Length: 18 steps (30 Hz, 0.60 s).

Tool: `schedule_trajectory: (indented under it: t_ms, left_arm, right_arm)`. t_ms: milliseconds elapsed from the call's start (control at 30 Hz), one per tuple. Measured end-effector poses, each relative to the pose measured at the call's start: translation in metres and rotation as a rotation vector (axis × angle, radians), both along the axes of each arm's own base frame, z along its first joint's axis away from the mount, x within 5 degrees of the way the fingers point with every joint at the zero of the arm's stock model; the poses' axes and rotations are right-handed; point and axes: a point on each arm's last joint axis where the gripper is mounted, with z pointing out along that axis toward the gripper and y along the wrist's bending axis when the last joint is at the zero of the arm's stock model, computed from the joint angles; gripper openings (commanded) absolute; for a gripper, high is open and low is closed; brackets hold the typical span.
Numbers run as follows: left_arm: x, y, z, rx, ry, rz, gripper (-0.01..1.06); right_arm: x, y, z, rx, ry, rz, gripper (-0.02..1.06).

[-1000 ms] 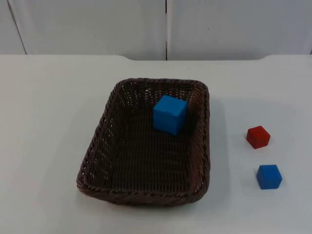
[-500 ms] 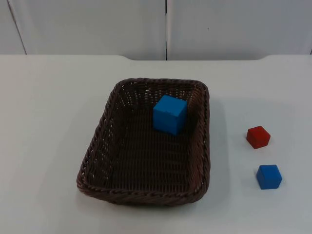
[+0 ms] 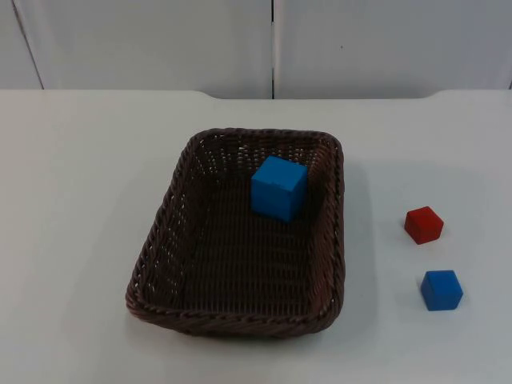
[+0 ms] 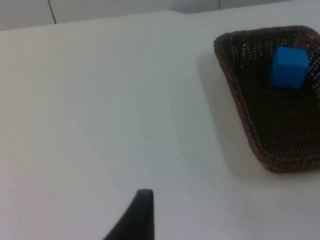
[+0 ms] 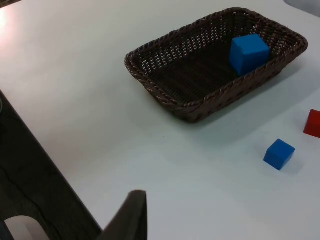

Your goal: Pick up the basket with the left hand and place the largest block into the basket with the right hand.

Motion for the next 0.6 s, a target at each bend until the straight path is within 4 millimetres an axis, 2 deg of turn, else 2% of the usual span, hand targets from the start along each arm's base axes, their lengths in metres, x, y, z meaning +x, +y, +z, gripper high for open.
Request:
schedule_trajectory:
  t_ms: [600]
  left_arm:
    - [0.0, 0.0, 0.0, 0.0, 0.0, 0.0, 1.05]
  right_arm:
    - [0.0, 0.0, 0.0, 0.0, 0.0, 0.0, 1.05]
